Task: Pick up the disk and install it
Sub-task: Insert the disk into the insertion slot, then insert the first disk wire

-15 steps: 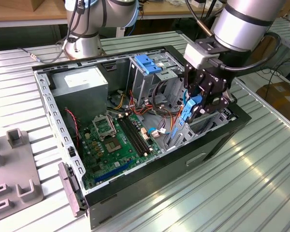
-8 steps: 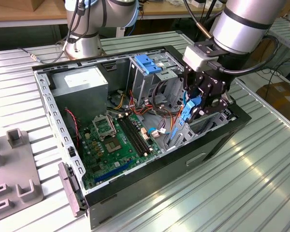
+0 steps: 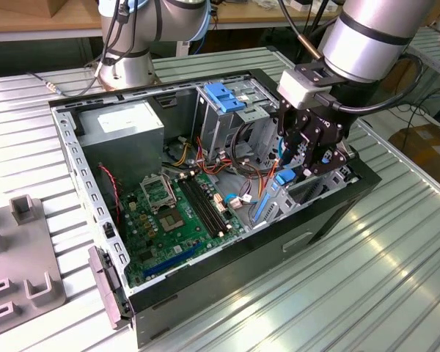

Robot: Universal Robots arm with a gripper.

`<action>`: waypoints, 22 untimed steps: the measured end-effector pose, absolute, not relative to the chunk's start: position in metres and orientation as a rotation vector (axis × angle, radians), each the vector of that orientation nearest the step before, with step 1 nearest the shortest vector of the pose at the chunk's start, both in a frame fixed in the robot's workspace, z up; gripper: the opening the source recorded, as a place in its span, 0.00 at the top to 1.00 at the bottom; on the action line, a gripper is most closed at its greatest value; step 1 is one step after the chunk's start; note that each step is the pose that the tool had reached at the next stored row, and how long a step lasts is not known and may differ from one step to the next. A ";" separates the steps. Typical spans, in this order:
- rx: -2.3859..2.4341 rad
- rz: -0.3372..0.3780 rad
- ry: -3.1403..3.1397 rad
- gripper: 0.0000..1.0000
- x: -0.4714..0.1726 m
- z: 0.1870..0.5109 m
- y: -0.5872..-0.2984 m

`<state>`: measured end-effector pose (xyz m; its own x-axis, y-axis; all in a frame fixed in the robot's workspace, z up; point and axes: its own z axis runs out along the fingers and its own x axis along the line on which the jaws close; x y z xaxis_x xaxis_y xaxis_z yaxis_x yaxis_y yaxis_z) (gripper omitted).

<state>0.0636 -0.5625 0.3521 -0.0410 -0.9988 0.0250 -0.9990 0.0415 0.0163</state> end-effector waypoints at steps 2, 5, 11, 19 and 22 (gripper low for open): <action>2.155 0.009 -2.245 0.58 0.064 0.352 -0.563; 2.155 0.009 -2.246 0.76 0.064 0.352 -0.563; 2.155 0.009 -2.246 0.90 0.064 0.352 -0.563; 2.155 0.009 -2.245 0.90 0.064 0.352 -0.563; 2.155 0.009 -2.245 0.90 0.064 0.352 -0.563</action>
<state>0.0636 -0.5627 0.3522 -0.0410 -0.9988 0.0255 -0.9990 0.0415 0.0163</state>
